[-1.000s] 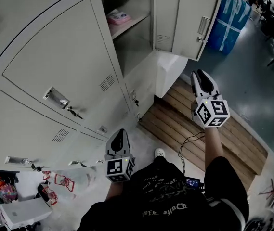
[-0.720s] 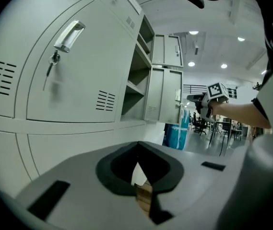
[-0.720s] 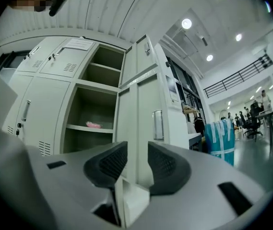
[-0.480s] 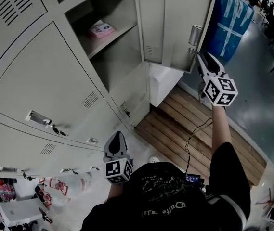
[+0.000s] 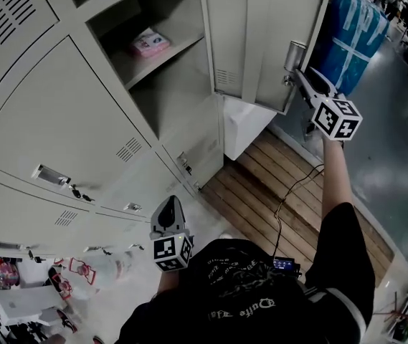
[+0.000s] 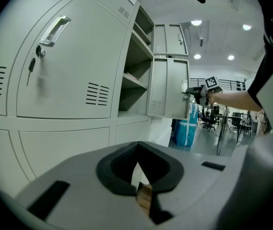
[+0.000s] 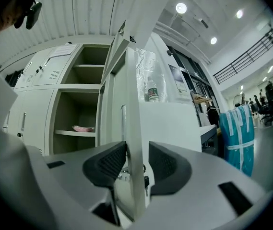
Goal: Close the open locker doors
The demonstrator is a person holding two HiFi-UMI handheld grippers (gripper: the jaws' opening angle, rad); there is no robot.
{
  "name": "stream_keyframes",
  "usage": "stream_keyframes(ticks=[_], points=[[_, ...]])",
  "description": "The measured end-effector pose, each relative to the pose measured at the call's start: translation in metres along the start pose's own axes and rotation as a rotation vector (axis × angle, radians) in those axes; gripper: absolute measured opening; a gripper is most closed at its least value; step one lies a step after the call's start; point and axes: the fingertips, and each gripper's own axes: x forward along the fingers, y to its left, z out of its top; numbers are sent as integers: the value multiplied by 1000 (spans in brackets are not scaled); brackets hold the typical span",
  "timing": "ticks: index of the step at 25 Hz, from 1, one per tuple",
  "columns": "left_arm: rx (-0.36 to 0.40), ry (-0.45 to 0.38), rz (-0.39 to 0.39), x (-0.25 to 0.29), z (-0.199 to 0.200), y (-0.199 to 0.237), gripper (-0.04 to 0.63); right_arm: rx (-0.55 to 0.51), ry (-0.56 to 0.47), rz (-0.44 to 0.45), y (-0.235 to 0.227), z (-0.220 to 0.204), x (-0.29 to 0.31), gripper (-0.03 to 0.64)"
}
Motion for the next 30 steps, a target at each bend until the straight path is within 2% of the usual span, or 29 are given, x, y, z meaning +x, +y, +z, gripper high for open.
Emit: stream_keyframes(ticks=[3, 6, 12, 20, 24, 30], points=[[-12, 14, 23, -2, -8, 4, 8, 7, 3, 18, -3, -1, 3, 138], [-24, 12, 41, -4, -11, 8, 8, 20, 5, 54, -1, -1, 5, 107], [-40, 22, 68, -10, -18, 15, 8, 20, -3, 68, 2, -2, 2, 101], [-51, 22, 96, -19, -25, 19, 8, -80, 2, 146, 31, -3, -22, 86], [-61, 31, 106, -23, -32, 19, 8, -72, -26, 207, 53, -4, -36, 86], [-58, 5, 91, -17, -22, 11, 8, -19, -115, 228, 88, -4, -53, 86]])
